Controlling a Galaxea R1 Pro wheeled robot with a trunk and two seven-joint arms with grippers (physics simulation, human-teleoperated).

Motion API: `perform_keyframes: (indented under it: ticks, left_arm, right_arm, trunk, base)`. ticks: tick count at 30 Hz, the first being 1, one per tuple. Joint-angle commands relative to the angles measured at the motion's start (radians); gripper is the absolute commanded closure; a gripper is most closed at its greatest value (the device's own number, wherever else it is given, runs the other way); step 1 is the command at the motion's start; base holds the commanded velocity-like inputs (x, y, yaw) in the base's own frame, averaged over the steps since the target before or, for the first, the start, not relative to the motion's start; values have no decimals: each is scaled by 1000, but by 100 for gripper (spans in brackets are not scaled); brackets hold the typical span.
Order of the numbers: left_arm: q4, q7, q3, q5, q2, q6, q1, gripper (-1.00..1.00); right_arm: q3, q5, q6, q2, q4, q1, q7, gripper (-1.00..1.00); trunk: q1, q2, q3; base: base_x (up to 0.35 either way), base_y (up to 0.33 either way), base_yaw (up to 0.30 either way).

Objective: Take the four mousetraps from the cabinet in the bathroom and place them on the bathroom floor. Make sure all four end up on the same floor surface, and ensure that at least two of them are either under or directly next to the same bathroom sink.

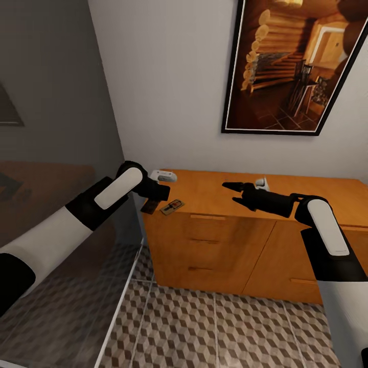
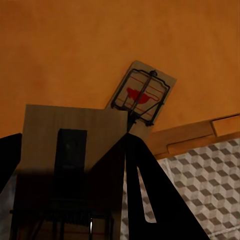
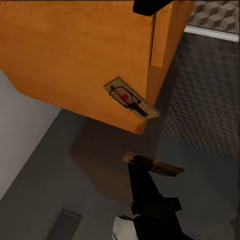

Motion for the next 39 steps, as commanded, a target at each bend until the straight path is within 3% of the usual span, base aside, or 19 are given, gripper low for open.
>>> perform_keyframes:
  ticks: [1, 11, 17, 27, 39]
  left_arm:
    - [-2, 6, -2, 8, 1, 0, -1, 100]
    - [-3, 6, -3, 8, -2, -1, -1, 100]
    - [-2, 6, -3, 7, -2, -1, -1, 100]
    - [-1, 11, -4, 7, -10, -2, 0, 100]
    - [0, 103, -29, 6, -65, -3, 5, 100]
  right_arm:
    - [1, -10, 0, -1, -2, -1, -23, -100]
    - [6, -2, 0, -3, -3, 3, -79, -100]
    - [57, 60, -4, -2, -3, 16, -75, -100]
    - [69, 78, -2, -23, -2, 17, -71, -100]
    - [70, 75, -2, -28, -1, 19, -70, -100]
  trunk:
    - [0, -1, -1]
    - [0, -1, 2]
    - [0, -1, 3]
    - [0, -1, 3]
    - [0, -1, 3]
  base:
    - [0, 0, 0]
    - [0, 0, 142]
    - [0, 0, 278]
    - [0, -1, 286]
    - [146, -221, 108]
